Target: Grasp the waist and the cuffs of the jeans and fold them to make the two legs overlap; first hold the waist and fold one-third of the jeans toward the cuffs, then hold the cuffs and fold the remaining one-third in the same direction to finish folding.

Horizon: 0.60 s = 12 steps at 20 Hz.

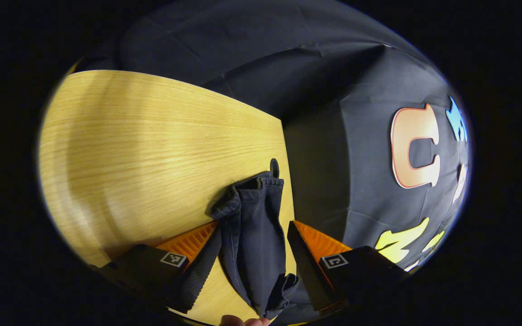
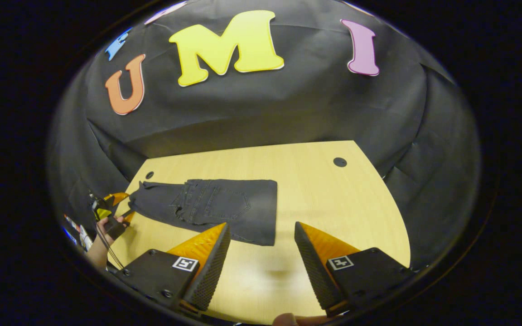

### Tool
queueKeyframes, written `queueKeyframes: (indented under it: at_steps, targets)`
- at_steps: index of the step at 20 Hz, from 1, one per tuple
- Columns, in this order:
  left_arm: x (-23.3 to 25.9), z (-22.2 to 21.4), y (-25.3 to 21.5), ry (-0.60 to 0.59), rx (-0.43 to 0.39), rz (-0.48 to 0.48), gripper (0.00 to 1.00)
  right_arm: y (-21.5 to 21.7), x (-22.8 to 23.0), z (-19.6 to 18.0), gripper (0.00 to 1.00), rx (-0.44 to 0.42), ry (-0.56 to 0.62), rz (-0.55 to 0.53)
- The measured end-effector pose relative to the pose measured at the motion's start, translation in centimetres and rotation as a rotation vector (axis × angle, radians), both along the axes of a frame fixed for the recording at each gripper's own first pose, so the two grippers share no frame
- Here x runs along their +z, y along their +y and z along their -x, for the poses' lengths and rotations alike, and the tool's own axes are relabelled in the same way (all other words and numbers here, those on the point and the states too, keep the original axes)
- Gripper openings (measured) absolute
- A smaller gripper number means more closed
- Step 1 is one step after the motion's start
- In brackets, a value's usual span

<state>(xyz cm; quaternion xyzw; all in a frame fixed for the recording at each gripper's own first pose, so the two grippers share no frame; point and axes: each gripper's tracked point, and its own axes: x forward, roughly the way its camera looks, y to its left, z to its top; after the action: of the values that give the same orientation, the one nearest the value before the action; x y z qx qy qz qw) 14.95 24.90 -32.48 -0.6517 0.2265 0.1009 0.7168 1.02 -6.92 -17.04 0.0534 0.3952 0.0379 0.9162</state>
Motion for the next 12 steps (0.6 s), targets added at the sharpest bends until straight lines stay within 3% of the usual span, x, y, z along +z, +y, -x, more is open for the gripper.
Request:
queueKeyframes:
  at_steps: [1,2,3,4,5,6,7,9,11,12]
  targets:
    - [0.2,-0.6,0.0,-0.011,0.024,0.038,0.91,0.1,-0.1,0.0,0.89,-0.002,0.003,-0.001]
    - [0.1,-1.2,0.3,-0.011,0.040,0.059,0.96,0.1,-0.2,0.3,0.88,-0.004,0.010,-0.008]
    - [-0.1,-1.4,0.3,-0.016,0.051,0.068,0.88,0.0,-0.3,0.6,0.88,-0.007,0.013,-0.012]
    - [-0.1,-1.7,0.2,-0.022,0.055,0.075,0.87,0.2,-0.4,0.7,0.86,-0.008,0.016,-0.016]
    - [-0.4,-1.8,0.3,-0.009,0.056,0.068,0.96,0.3,-0.4,0.8,0.86,-0.011,0.022,-0.020]
    - [-1.2,-1.6,0.1,0.005,0.053,0.065,0.83,0.4,-0.5,1.0,0.88,-0.014,0.027,-0.026]
    - [-1.6,-1.7,0.1,0.014,0.062,0.069,0.88,0.5,-0.9,1.4,0.88,-0.016,0.033,-0.031]
    - [-2.1,-1.7,0.2,0.029,0.088,0.090,0.53,0.1,-1.1,2.8,0.89,-0.020,0.042,-0.027]
    - [-2.0,-1.5,0.2,0.022,0.101,0.124,0.27,-0.7,-1.1,3.4,0.88,-0.039,0.042,-0.030]
    - [-1.6,-1.7,-0.2,0.008,0.095,0.133,0.18,-1.0,-0.9,3.5,0.85,-0.051,0.038,-0.040]
